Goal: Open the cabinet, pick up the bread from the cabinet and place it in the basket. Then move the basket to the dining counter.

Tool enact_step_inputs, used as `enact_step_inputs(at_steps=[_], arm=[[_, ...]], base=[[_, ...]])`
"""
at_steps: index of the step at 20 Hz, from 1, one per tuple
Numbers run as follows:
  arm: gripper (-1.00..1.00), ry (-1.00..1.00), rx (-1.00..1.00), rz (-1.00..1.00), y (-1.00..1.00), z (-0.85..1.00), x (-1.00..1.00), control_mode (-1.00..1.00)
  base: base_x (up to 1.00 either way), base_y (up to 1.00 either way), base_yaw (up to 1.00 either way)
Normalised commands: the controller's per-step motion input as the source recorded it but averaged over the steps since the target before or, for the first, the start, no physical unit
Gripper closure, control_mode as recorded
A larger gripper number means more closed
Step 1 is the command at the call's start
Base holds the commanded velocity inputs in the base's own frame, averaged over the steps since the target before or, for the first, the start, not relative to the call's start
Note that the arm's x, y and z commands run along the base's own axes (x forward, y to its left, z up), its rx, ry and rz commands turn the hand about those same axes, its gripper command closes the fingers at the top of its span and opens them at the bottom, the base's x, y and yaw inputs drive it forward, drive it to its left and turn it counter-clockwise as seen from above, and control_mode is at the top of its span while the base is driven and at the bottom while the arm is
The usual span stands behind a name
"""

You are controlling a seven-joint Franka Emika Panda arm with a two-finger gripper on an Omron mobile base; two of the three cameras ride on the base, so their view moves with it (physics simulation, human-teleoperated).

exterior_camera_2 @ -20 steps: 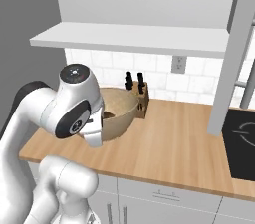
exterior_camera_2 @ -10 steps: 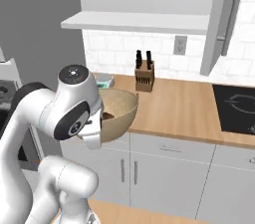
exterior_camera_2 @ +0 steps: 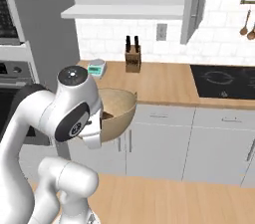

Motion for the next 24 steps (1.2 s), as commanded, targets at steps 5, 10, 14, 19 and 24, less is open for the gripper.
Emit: enact_step_inputs(at_steps=[5,10,14,19,24], arm=[[1.00,0.00,0.00,0.00,0.00,0.00,0.00,1.00],[1.00,0.00,0.00,0.00,0.00,0.00,0.00,1.00],[1.00,0.00,0.00,0.00,0.00,0.00,0.00,1.00],[1.00,0.00,0.00,0.00,0.00,0.00,0.00,1.00],[1.00,0.00,0.00,0.00,0.00,0.00,0.00,1.00]], base=[[-0.01,0.26,-0.85],[0.00,0.30,-0.94],[0.00,0.31,-0.94],[0.00,0.30,-0.95],[0.00,0.23,-0.98]])
